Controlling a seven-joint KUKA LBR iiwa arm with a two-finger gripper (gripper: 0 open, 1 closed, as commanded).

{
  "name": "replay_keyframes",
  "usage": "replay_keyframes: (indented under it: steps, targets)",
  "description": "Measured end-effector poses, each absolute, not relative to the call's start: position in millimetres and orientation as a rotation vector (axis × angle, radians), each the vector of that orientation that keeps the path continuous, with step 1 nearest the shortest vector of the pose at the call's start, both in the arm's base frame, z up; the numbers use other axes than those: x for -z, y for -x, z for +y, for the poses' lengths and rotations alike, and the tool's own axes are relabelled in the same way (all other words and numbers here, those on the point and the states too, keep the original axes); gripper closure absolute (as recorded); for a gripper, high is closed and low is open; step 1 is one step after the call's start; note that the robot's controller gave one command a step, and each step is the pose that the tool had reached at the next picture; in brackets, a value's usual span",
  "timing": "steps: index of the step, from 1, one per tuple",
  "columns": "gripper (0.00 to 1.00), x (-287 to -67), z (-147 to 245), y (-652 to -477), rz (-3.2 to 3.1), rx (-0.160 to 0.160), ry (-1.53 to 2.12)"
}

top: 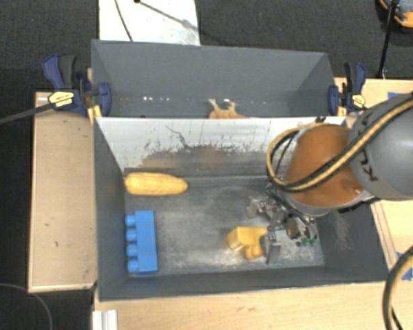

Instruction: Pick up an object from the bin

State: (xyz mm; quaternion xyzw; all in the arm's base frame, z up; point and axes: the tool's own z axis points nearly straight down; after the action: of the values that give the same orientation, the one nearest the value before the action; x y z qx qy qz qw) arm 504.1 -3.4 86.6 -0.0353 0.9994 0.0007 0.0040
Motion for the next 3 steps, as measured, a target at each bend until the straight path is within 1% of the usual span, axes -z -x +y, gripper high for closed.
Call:
replay_keyframes:
  steps: [1, 3]
  targets:
    - [1.00, -81.8, 27.1, -500.8, 3.128, 0.007, 0.340]
    - [1.00, -81.7, 27.4, -501.1, 3.128, 0.006, 0.332]
